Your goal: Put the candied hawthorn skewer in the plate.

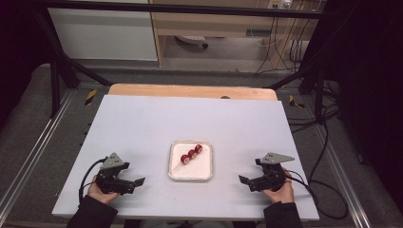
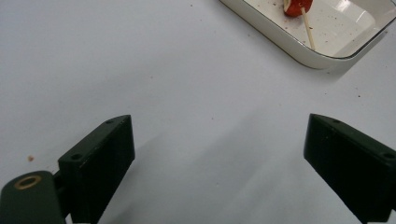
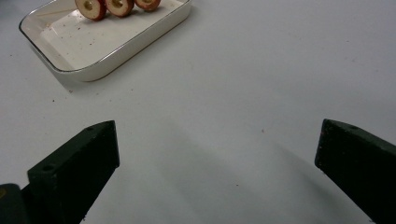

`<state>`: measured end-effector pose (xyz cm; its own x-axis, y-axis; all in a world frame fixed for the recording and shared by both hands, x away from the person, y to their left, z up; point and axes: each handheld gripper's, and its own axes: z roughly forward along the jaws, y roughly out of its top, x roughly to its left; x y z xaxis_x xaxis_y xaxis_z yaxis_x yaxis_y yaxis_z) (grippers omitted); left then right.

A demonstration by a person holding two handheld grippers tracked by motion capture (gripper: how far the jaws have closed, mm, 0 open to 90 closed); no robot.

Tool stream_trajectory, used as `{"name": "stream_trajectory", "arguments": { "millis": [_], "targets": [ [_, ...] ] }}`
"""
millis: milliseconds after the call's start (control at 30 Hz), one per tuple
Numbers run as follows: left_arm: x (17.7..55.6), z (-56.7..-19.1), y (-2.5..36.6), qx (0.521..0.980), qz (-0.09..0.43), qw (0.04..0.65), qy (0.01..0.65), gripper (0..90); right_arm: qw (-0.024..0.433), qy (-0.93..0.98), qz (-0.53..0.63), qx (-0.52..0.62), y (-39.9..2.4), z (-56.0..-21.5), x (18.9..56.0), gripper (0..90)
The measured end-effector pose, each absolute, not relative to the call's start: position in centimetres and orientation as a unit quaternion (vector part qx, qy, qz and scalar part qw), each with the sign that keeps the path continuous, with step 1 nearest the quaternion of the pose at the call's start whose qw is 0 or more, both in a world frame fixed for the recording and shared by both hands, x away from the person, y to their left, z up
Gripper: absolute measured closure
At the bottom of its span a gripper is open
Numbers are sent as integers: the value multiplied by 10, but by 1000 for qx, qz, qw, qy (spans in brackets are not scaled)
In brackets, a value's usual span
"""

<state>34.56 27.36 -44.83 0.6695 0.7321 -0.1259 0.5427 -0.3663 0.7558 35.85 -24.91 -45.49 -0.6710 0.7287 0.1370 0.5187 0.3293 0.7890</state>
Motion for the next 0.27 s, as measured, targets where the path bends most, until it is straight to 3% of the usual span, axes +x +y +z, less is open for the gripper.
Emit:
{"name": "stream_trajectory", "arguments": {
  "millis": [267],
  "targets": [
    [346,-452,279,819,114,405,390,89,120,808,430,386,-250,-456,359,4]
  ]
}}
